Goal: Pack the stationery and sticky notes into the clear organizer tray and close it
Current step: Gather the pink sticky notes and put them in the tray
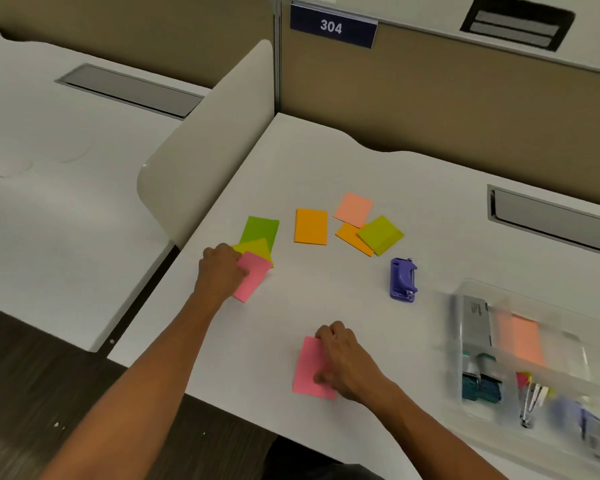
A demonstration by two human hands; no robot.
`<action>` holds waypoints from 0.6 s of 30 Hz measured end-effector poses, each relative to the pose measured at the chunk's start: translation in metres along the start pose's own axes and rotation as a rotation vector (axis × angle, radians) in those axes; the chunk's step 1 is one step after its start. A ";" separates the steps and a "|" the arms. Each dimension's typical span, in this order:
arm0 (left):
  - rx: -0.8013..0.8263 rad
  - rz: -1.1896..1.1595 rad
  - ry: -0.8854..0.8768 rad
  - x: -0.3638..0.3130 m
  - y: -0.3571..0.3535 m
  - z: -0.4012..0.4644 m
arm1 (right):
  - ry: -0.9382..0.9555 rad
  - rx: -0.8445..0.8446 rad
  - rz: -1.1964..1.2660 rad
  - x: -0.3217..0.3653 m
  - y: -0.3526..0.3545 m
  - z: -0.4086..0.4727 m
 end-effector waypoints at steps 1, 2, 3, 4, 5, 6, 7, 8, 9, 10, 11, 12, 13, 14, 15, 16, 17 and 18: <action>0.007 0.035 -0.012 -0.003 -0.002 0.005 | -0.025 -0.017 0.027 -0.006 0.003 -0.001; 0.020 0.060 -0.020 -0.005 -0.006 0.009 | -0.046 -0.032 0.051 -0.013 0.005 -0.003; 0.042 0.088 -0.020 -0.006 -0.011 0.012 | -0.063 -0.041 0.070 -0.019 0.007 -0.005; 0.069 0.122 -0.015 -0.006 -0.016 0.016 | -0.078 -0.044 0.087 -0.025 0.008 -0.006; 0.095 0.152 -0.006 -0.005 -0.020 0.018 | -0.091 -0.043 0.107 -0.030 0.008 -0.008; 0.110 0.163 0.004 -0.004 -0.022 0.020 | -0.103 -0.042 0.128 -0.036 0.008 -0.010; 0.110 0.148 0.015 -0.002 -0.023 0.022 | -0.114 -0.044 0.145 -0.041 0.008 -0.012; 0.095 0.121 0.026 -0.001 -0.022 0.022 | -0.124 -0.048 0.157 -0.046 0.008 -0.015; 0.071 0.099 0.040 0.000 -0.020 0.022 | -0.135 -0.051 0.167 -0.051 0.008 -0.017; 0.049 0.097 0.058 0.001 -0.018 0.020 | -0.143 -0.053 0.176 -0.055 0.008 -0.019; 0.031 0.113 0.076 0.002 -0.017 0.018 | -0.148 -0.054 0.188 -0.059 0.008 -0.021; 0.021 0.127 0.091 0.001 -0.017 0.015 | -0.150 -0.055 0.206 -0.062 0.008 -0.024; 0.024 0.132 0.101 0.000 -0.017 0.014 | -0.151 -0.055 0.237 -0.065 0.009 -0.026; 0.038 0.135 0.099 -0.001 -0.019 0.012 | -0.154 -0.056 0.278 -0.067 0.009 -0.028; 0.052 0.137 0.085 -0.002 -0.021 0.012 | -0.158 -0.061 0.325 -0.070 0.010 -0.030; 0.060 0.127 0.069 -0.002 -0.022 0.013 | -0.166 -0.071 0.370 -0.073 0.012 -0.032; 0.066 0.092 0.067 0.000 -0.024 0.013 | -0.176 -0.080 0.410 -0.076 0.013 -0.034; 0.073 0.042 0.081 0.003 -0.025 0.013 | -0.189 -0.085 0.445 -0.080 0.013 -0.036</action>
Point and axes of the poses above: each hand's wrist, its own z-axis towards the middle knuckle, its own y-axis out of the back of the hand, x = y × z, the point moved 10 cm from there along z, towards the middle knuckle, and after that the axes turned 6 degrees about x, right-handed, at the moved point
